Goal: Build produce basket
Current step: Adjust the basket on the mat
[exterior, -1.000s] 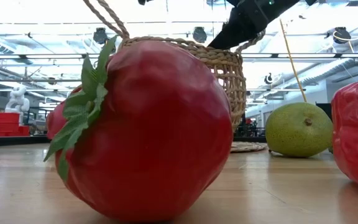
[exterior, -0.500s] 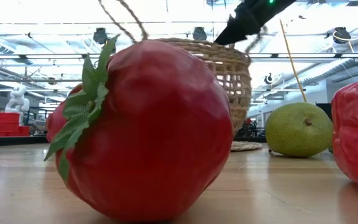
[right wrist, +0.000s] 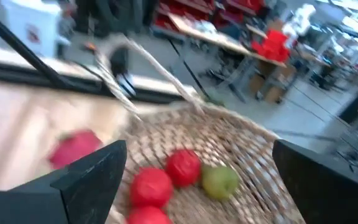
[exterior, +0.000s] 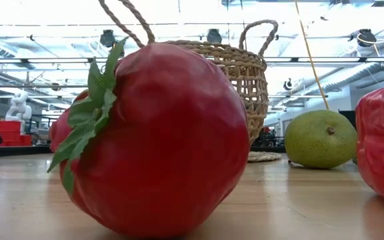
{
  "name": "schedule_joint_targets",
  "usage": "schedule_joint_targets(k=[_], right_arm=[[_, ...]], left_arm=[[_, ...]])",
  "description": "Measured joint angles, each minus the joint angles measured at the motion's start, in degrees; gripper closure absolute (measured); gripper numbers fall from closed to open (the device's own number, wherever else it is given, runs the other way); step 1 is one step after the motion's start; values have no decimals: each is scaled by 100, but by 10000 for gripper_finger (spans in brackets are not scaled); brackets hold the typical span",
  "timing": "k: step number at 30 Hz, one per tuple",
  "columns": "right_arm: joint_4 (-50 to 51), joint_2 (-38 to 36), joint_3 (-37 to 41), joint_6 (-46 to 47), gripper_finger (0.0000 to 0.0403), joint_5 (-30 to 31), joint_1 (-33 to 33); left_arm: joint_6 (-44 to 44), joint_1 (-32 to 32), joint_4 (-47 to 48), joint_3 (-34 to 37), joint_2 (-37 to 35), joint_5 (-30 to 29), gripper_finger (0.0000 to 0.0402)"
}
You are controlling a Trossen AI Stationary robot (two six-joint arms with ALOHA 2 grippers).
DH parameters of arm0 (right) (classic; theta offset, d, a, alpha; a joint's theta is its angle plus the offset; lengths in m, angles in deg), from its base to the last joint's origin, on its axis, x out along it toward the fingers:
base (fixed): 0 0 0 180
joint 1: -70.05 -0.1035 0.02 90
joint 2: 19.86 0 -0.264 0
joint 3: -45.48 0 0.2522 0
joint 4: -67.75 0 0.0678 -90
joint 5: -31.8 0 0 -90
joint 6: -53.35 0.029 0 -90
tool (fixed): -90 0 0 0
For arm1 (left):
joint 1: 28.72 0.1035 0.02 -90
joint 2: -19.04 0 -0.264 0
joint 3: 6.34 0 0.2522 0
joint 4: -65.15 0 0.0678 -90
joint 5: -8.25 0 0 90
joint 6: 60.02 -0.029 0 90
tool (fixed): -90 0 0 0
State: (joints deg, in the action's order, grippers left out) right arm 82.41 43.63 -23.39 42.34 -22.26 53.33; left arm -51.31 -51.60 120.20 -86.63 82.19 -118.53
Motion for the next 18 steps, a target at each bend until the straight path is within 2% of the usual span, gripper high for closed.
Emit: schedule_joint_targets(k=[3,5,8,11,15,18], right_arm=[[-305,-66,-1,3,3,4,-349],[-508,-87,-1,3,3,37,-531],[-793,-87,-1,104,3,332,-742],[-832,-87,-1,409,3,481,-883],[-697,-83,-1,703,3,477,-1156],[-622,-83,-1,703,3,481,-1288]], left_arm=[[561,-351,176,405,10,25,280],[699,-494,-60,817,22,40,291],[563,-505,-1104,1482,57,133,308],[223,-370,-2078,2024,190,556,323],[-124,-350,-2293,2144,186,452,345],[-557,-355,-2358,1830,-4,117,363]])
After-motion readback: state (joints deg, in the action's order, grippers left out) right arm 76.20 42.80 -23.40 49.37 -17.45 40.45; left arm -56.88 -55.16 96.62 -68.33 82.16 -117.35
